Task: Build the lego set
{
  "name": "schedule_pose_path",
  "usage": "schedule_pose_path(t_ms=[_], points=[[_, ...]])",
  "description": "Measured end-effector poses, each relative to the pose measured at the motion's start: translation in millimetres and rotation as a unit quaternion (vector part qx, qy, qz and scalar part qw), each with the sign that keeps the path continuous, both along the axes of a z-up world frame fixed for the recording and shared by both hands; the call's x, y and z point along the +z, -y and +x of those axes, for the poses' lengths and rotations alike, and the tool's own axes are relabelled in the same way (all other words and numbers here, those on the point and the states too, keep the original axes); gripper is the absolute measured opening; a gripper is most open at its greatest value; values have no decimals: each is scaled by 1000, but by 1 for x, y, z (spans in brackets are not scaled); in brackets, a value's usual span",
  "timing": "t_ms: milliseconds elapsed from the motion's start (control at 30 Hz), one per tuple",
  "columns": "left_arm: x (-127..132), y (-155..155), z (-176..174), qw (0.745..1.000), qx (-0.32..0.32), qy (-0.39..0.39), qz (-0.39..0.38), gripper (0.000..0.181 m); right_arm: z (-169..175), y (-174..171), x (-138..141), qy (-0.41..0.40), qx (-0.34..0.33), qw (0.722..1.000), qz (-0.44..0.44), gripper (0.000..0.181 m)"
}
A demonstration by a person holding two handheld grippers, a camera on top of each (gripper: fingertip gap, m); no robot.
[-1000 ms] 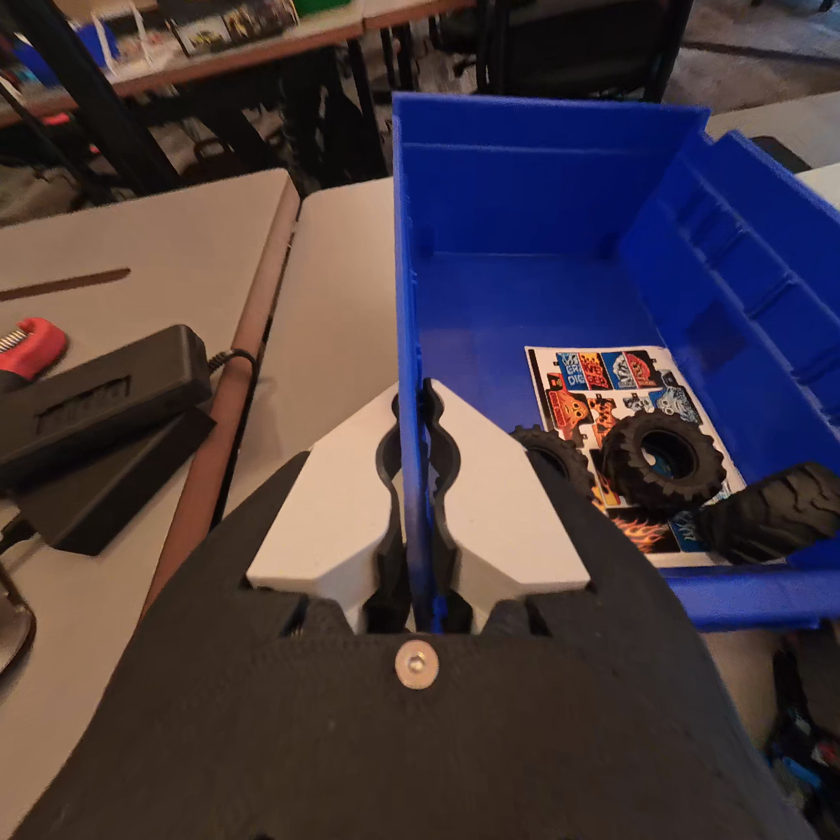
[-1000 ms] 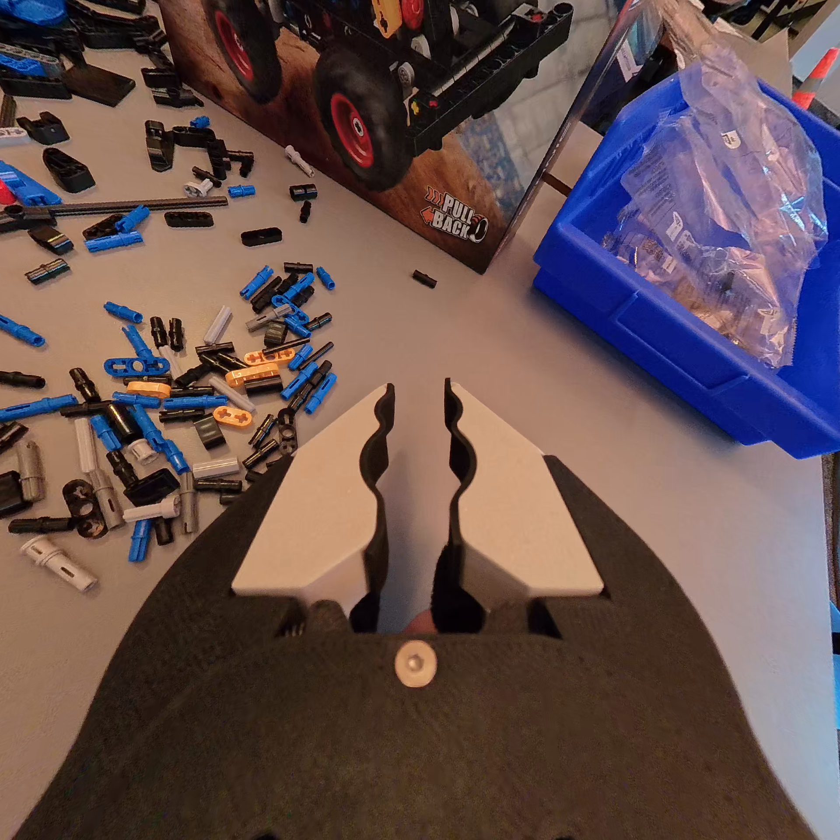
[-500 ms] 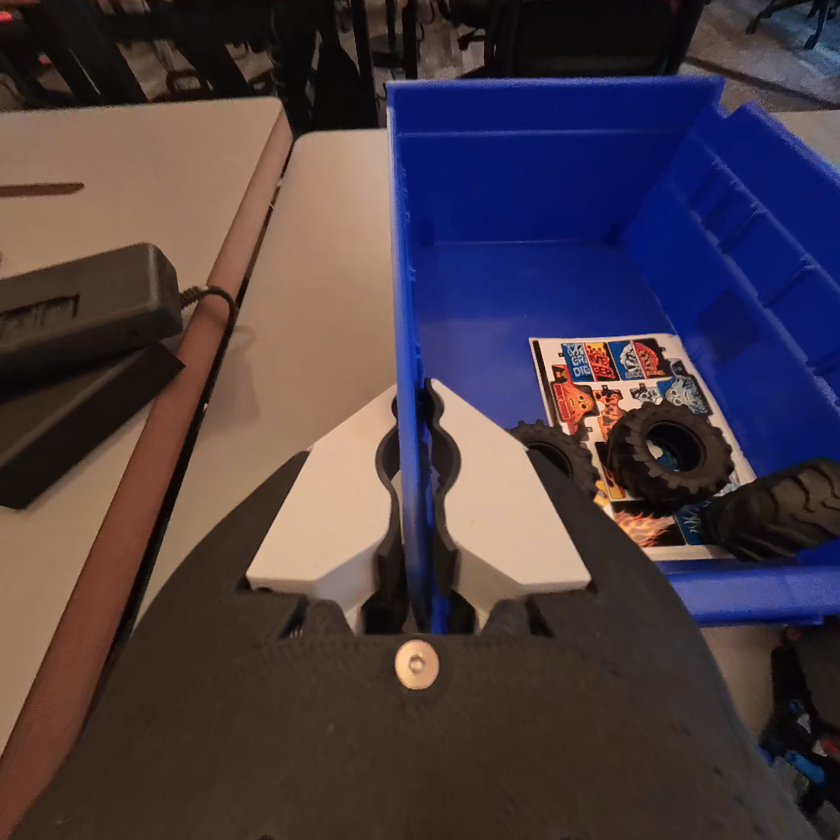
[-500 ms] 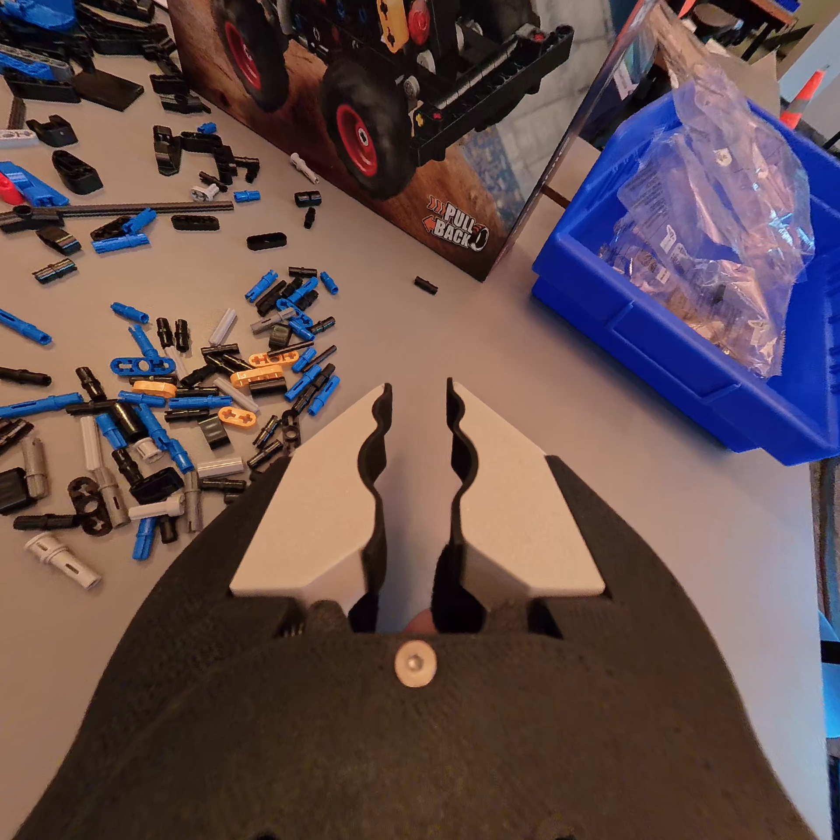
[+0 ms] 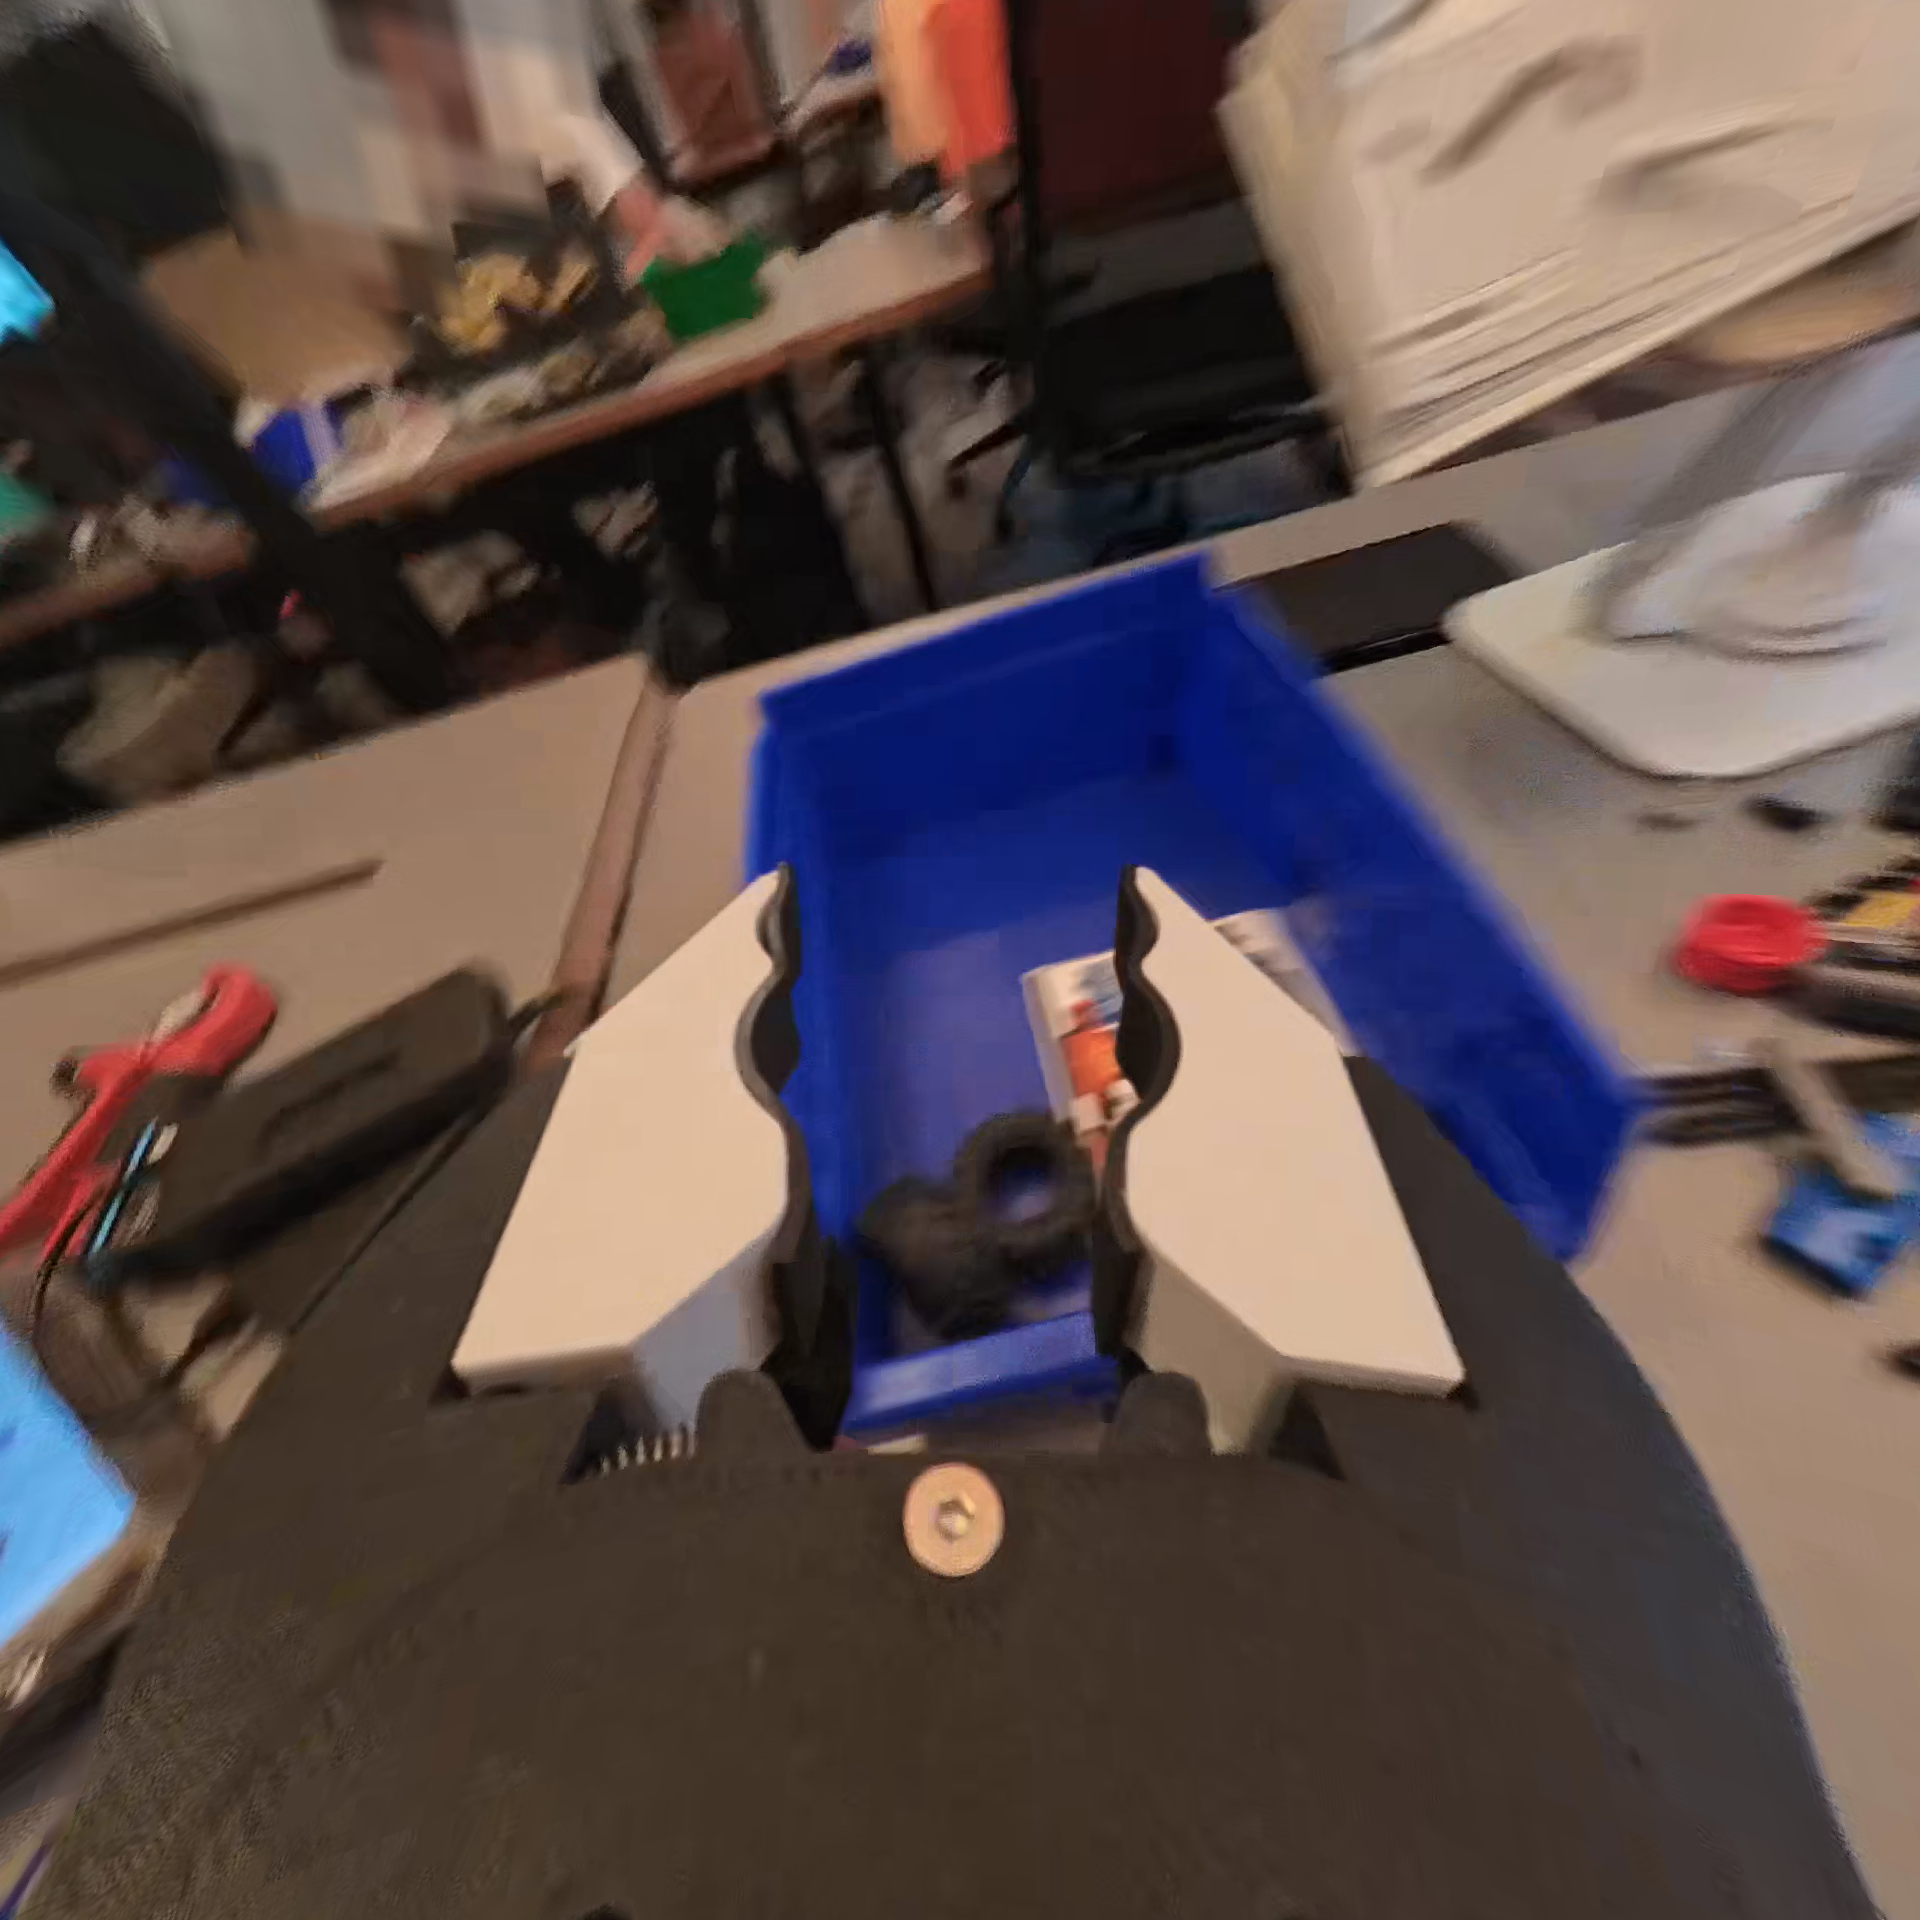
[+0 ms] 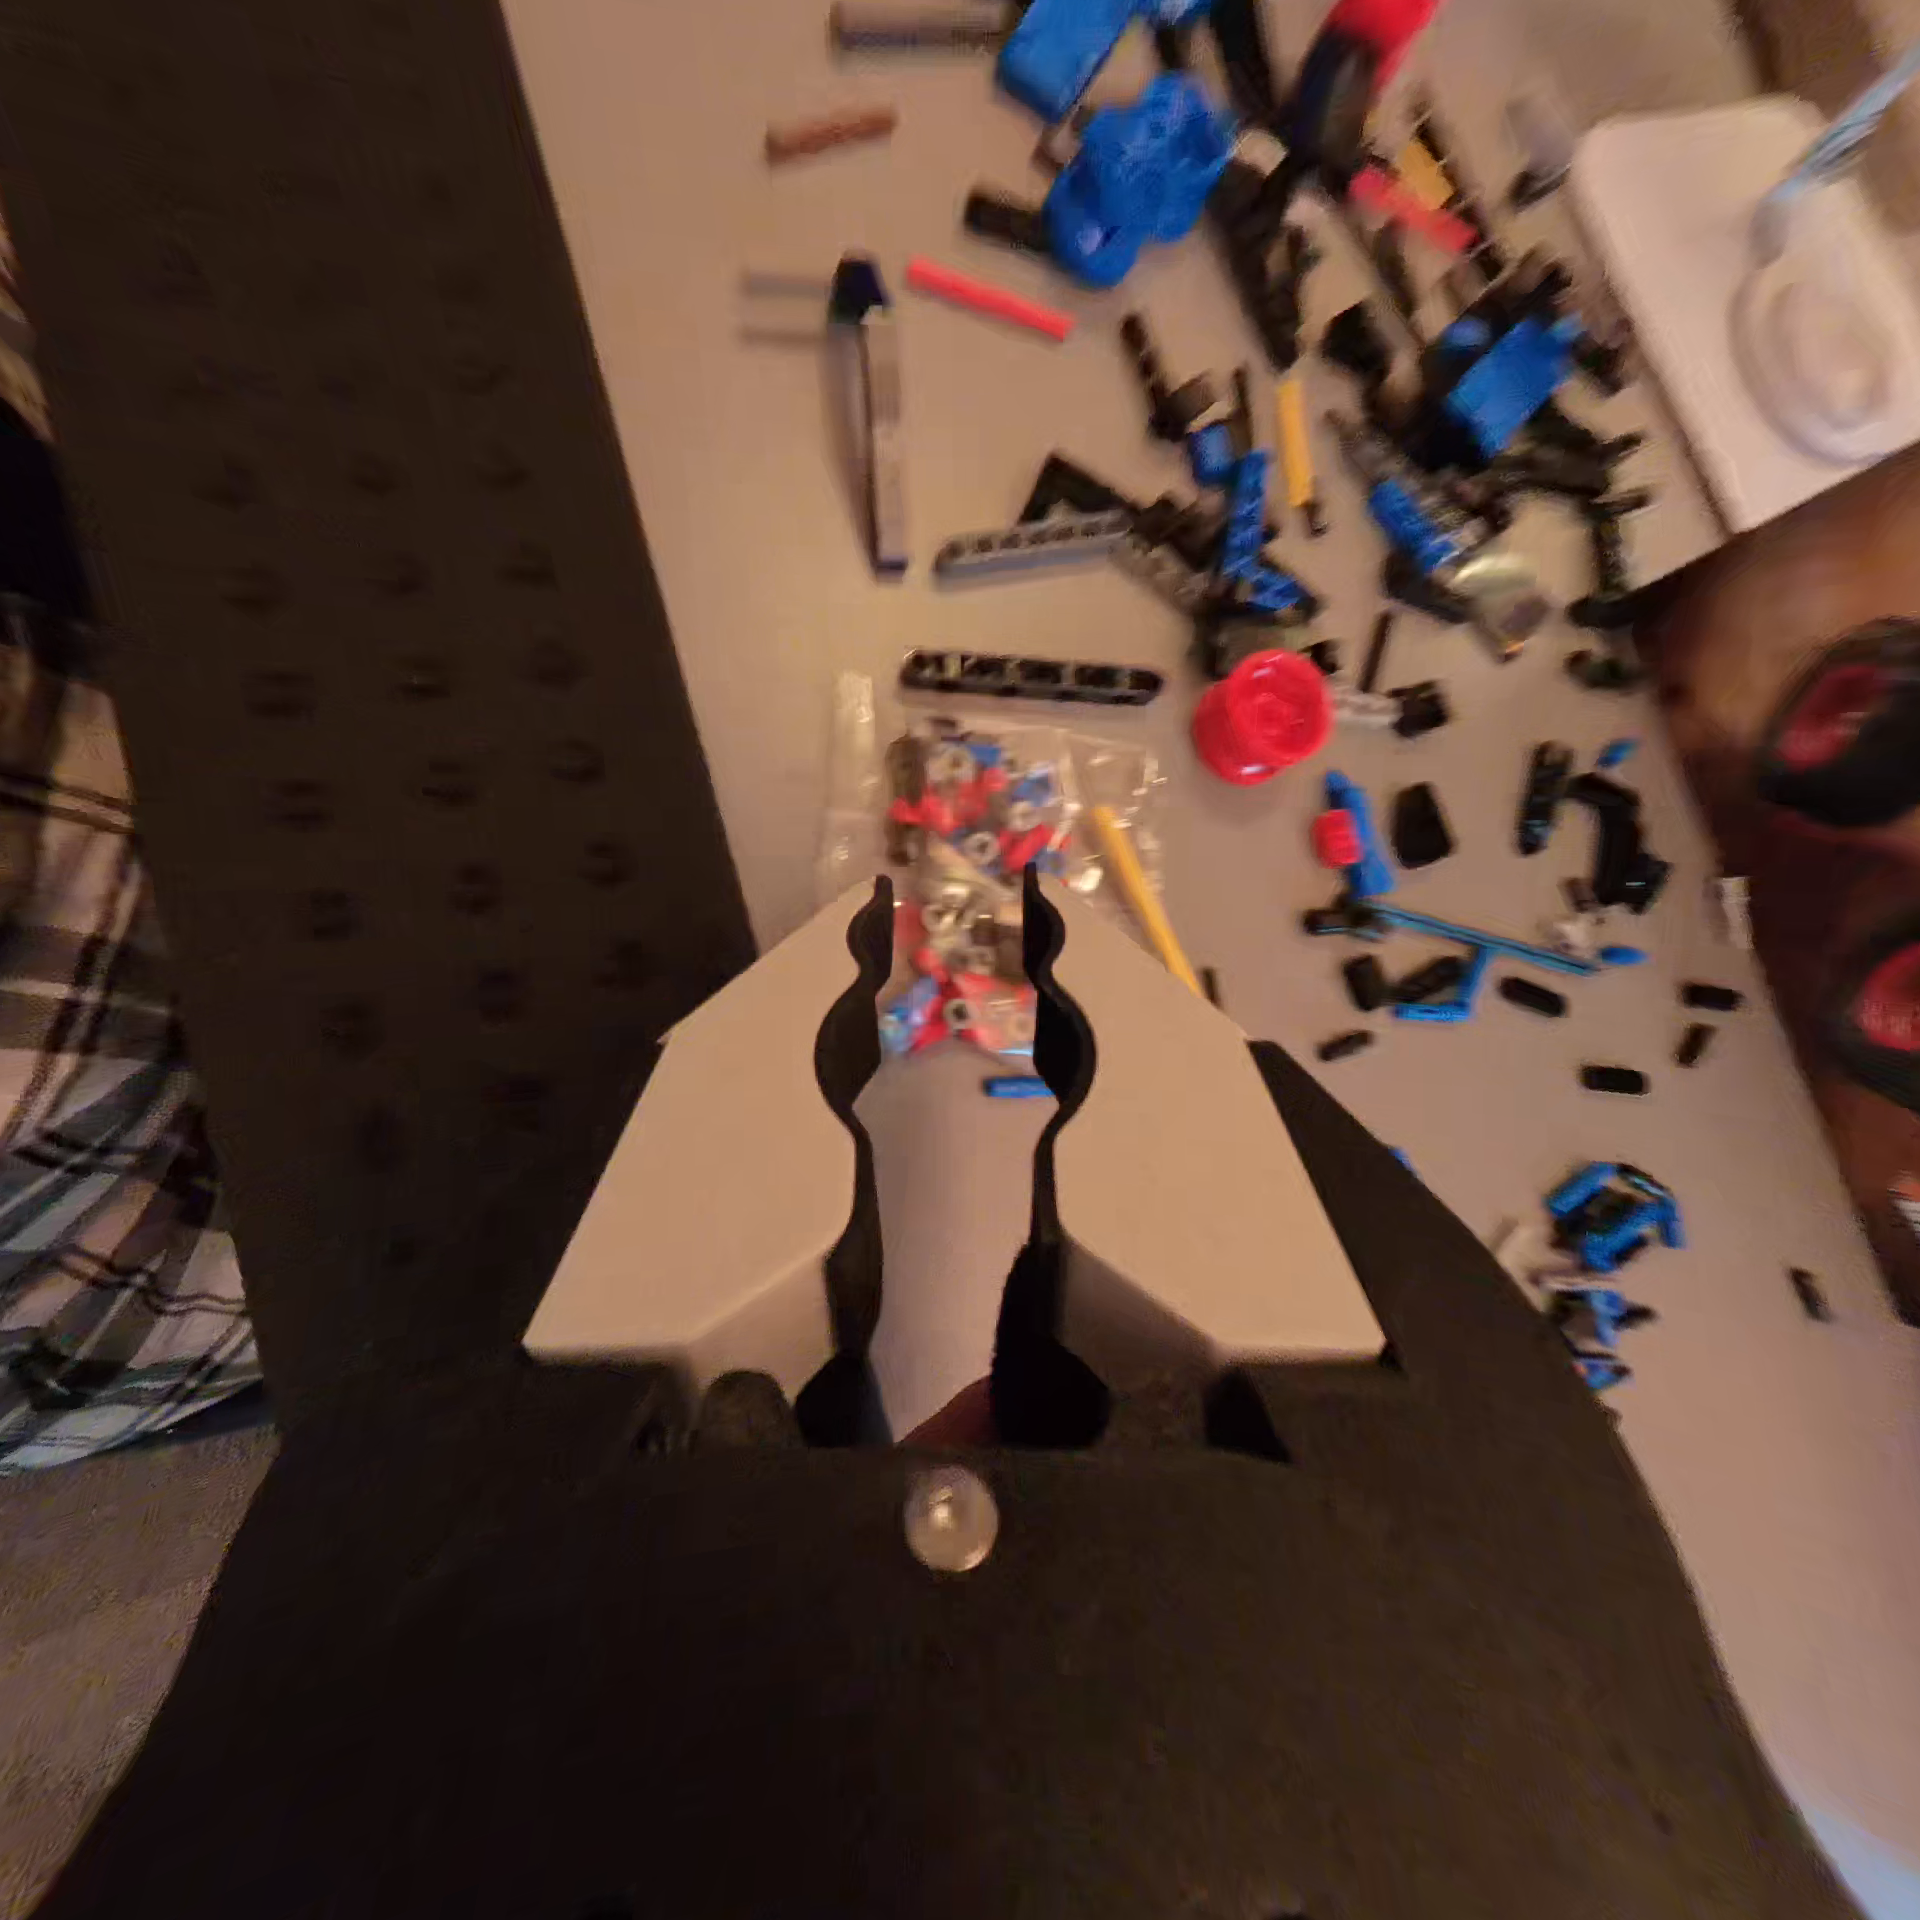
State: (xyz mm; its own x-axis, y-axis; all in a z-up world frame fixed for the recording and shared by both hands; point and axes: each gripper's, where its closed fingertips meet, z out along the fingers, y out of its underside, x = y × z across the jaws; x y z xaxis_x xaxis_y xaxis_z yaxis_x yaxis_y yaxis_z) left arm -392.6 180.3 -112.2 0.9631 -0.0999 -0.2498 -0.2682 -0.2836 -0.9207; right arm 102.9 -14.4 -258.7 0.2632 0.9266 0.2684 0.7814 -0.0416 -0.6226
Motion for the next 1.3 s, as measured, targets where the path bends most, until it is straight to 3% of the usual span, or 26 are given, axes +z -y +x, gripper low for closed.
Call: schedule_pose_path(t_ms=[100,167,300,400,567,733,800,967,1167,1300], points=[[13,16,117,989,-146,-29,4,57,-5,7,-32,34,-1,999,-26,16],[-4,39,206,963,-264,-53,-14,55,-6,3,-28,11,-19,999,-32,6],[-59,105,348,878,-457,-131,-52,50,-4,0,-32,-8,-36,998,-58,0],[-94,149,409,807,-558,-186,-58,44,-1,-3,-25,-32,-43,997,-56,0],[-144,179,446,716,-635,-280,-71,39,1,-2,-19,-66,-53,994,-71,0],[-174,187,461,667,-654,-352,-51,26,1,-3,-19,-75,-56,993,-78,0],[-180,179,463,664,-637,-392,-20,0,1,-4,-19,-79,-57,992,-81,0],[-176,177,470,683,-633,-365,-15,0,1,-3,-9,-92,-45,993,-57,0],[-146,174,480,706,-641,-295,-65,0,-5,-9,5,-45,-29,997,59,29],[-133,174,489,716,-646,-242,-107,0,2,-30,22,-6,-58,984,170,3]])
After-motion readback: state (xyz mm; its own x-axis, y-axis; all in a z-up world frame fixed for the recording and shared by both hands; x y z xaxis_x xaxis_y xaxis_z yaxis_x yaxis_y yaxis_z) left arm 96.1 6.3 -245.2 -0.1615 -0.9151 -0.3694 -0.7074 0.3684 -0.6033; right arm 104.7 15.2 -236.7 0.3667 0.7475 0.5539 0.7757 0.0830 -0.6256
